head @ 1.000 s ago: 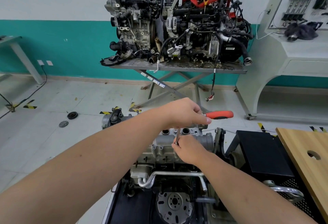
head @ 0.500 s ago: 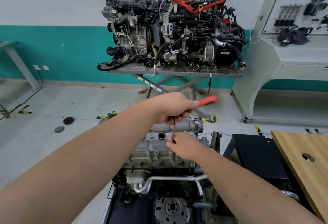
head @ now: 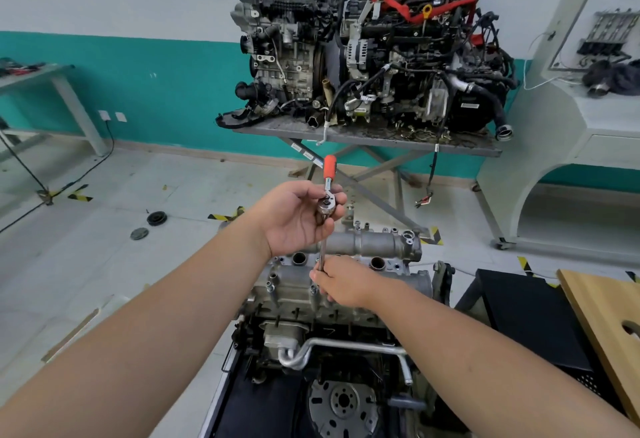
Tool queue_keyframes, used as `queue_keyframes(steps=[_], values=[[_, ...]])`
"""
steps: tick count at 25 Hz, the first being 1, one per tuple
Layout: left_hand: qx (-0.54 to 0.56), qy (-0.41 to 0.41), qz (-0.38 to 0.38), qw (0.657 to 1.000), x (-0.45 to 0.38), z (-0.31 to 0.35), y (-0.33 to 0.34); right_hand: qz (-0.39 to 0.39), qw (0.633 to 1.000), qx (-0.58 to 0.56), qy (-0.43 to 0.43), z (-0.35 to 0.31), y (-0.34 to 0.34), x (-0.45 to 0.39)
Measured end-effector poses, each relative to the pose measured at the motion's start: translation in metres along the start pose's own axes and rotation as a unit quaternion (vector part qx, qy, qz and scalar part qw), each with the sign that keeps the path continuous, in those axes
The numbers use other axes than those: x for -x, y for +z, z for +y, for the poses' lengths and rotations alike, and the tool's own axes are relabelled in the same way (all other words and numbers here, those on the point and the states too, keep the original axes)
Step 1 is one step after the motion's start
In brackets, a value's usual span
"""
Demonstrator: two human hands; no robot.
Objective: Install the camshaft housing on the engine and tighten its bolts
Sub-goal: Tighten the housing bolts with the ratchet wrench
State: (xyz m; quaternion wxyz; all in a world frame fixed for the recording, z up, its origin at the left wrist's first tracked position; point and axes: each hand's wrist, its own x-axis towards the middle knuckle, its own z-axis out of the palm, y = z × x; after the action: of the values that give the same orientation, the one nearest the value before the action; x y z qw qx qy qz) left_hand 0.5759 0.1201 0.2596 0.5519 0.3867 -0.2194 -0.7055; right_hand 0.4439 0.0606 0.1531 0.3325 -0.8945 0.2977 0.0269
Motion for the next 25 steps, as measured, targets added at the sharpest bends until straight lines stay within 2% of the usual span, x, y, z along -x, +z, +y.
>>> queue_keyframes(steps=[4, 12, 19, 25], values=[[0.031, 0.005, 0.008, 0.999, 0.005, 0.0, -0.009, -0.021, 1.0, -0.003, -0.001, -0.006, 0.007, -0.005], [0.066, -0.019, -0.013, 0.998, 0.004, 0.003, -0.019, -0.013, 0.999, 0.029, 0.036, -0.008, 0.007, -0.011], [0.066, -0.022, -0.024, 0.997, 0.001, 0.004, -0.022, -0.016, 0.998, 0.01, 0.065, -0.01, 0.009, -0.015], [0.005, -0.067, -0.035, 0.997, -0.004, 0.009, -0.015, -0.017, 0.998, -0.001, 0.058, -0.013, 0.008, -0.012]])
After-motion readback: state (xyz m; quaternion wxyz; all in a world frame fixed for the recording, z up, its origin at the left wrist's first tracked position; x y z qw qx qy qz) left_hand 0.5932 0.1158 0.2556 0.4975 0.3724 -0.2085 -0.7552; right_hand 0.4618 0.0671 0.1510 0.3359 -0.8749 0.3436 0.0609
